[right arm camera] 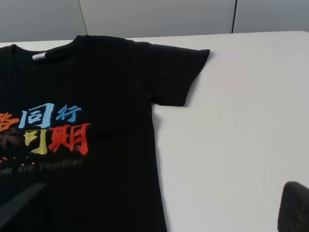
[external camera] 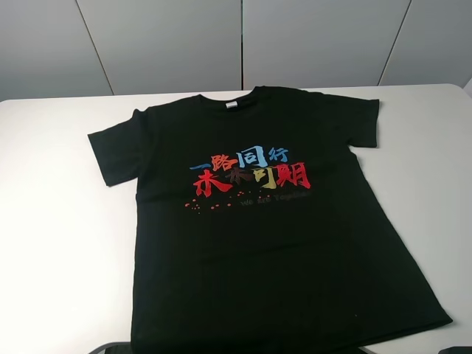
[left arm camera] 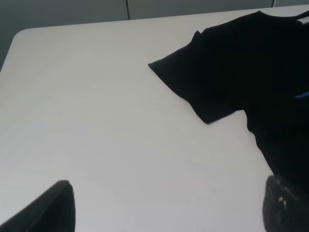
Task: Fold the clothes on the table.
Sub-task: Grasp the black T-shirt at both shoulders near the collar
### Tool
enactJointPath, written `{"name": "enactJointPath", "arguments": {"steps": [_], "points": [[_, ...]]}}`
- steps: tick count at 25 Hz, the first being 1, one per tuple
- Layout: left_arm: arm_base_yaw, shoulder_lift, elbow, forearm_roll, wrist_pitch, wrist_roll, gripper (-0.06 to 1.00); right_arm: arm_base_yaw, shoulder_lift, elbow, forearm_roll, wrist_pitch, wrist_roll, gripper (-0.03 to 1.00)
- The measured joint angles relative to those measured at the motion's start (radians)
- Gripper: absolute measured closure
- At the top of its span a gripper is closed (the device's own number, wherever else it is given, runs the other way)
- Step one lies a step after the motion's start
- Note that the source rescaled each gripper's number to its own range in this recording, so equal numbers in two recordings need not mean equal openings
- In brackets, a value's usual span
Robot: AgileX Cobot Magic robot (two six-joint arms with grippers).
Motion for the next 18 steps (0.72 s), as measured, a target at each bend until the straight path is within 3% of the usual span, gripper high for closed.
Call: {"name": "enactJointPath", "arguments": {"steps": [18], "points": [[0.000, 0.000, 0.000, 0.000, 0.000, 0.004, -0.06, 0.000, 0.000, 0.000, 0.000, 0.000, 0.002, -0.03]]}}
